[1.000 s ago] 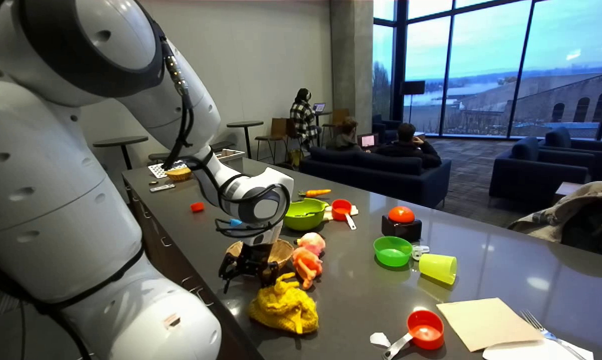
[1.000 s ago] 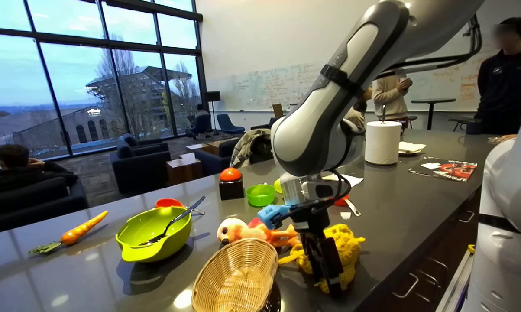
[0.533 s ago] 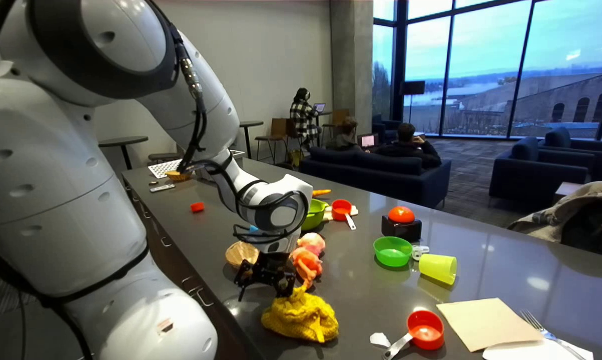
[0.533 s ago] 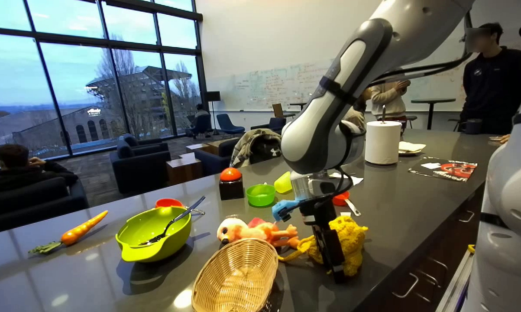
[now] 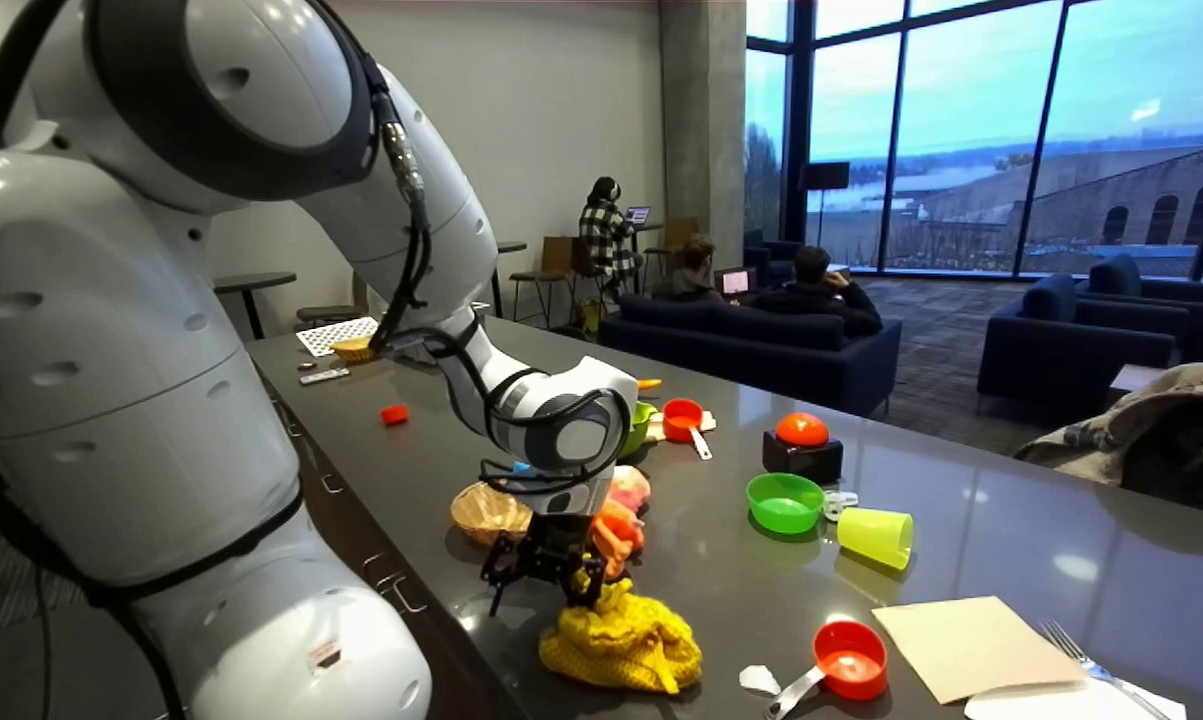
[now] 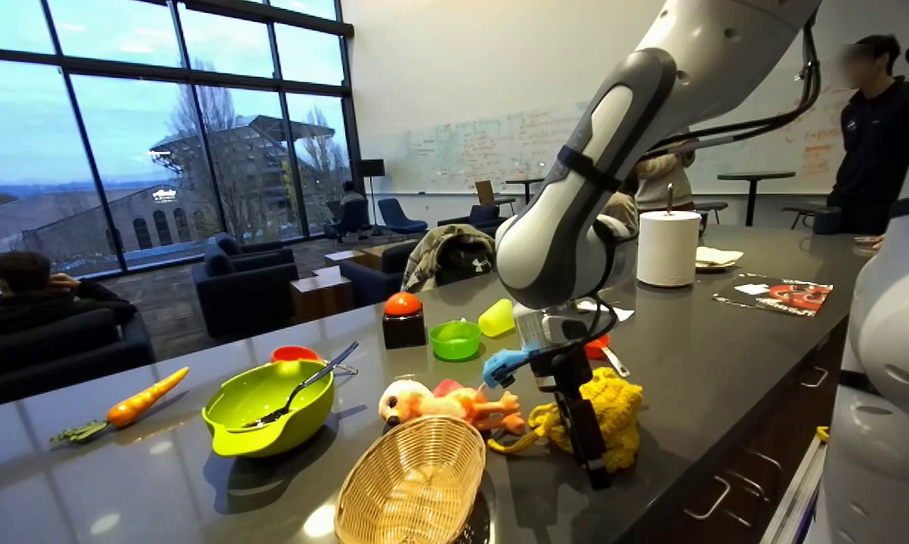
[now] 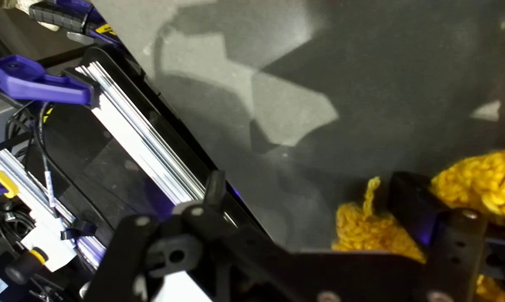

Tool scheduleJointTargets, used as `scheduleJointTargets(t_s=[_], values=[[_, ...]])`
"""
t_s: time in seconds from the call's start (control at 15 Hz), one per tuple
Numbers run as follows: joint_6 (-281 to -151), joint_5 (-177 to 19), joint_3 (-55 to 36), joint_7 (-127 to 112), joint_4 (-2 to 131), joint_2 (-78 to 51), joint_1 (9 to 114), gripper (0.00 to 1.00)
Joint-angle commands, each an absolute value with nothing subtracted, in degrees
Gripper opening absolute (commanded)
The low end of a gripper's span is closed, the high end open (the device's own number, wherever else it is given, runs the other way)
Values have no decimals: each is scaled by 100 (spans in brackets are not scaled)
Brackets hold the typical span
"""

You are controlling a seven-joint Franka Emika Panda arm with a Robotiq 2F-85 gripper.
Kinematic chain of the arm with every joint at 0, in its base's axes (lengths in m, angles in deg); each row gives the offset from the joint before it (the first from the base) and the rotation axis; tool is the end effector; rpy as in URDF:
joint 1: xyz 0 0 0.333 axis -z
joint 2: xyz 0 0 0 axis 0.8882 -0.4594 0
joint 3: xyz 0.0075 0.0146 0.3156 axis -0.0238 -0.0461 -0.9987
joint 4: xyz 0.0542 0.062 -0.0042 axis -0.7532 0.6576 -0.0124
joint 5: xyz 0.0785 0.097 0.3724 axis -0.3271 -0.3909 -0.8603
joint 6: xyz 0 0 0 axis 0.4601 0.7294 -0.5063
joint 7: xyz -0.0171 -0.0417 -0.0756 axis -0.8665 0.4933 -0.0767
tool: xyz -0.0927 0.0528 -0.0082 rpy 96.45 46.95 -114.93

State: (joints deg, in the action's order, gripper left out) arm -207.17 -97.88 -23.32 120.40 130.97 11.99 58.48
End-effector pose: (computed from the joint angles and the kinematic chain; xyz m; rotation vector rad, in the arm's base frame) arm 0.3248 0.0856 0.2345 1.1379 -2.5298 -0.3831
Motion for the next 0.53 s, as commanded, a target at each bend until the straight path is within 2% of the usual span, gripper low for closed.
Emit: scheduleJointTargets(t_s=[0.0,0.47], values=[[-20961,-9588,-2245,12330,13230,1120,5924,100],[-20829,-9196,-2294,12712,13182,1700,5919,100]])
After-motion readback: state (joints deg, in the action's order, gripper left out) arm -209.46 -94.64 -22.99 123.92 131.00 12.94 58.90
